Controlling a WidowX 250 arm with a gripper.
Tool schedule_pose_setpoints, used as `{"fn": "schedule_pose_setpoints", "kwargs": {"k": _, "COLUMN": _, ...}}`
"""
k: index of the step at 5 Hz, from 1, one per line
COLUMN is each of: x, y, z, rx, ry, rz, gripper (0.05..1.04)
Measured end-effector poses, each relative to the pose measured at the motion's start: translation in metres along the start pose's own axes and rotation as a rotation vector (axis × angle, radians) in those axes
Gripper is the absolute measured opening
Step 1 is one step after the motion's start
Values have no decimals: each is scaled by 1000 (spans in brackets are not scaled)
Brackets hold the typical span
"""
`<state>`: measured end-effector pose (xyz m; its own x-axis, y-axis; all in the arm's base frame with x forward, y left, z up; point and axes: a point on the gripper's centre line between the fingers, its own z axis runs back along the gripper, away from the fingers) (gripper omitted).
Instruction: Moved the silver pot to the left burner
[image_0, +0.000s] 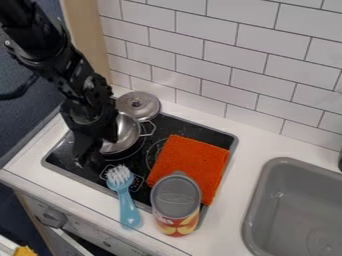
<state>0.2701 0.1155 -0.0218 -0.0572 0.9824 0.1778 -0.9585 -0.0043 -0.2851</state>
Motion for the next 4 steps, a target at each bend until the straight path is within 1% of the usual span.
{"fn": "schedule_pose_setpoints", "kwargs": {"k": 1, "x": 1, "y": -9, "z": 18, "rx": 9, "ry": -34, "rz": -24, "gripper": 1009}}
{"fn": "schedule_pose_setpoints", "kwargs": {"k": 2, "x": 5, "y": -16, "z": 40, "rx": 51, "ry": -51, "rz": -25, "gripper": 1006}}
{"fn": "schedule_pose_setpoints", "kwargs": {"k": 3, "x": 2, "y": -30, "z": 62, "rx": 176, "ry": -85, "rz": -106, "gripper": 1001}}
{"fn": "schedule_pose_setpoints", "kwargs": {"k": 4, "x": 1, "y": -38, "z": 80, "rx": 190, "ry": -57, "rz": -133, "gripper": 1001}}
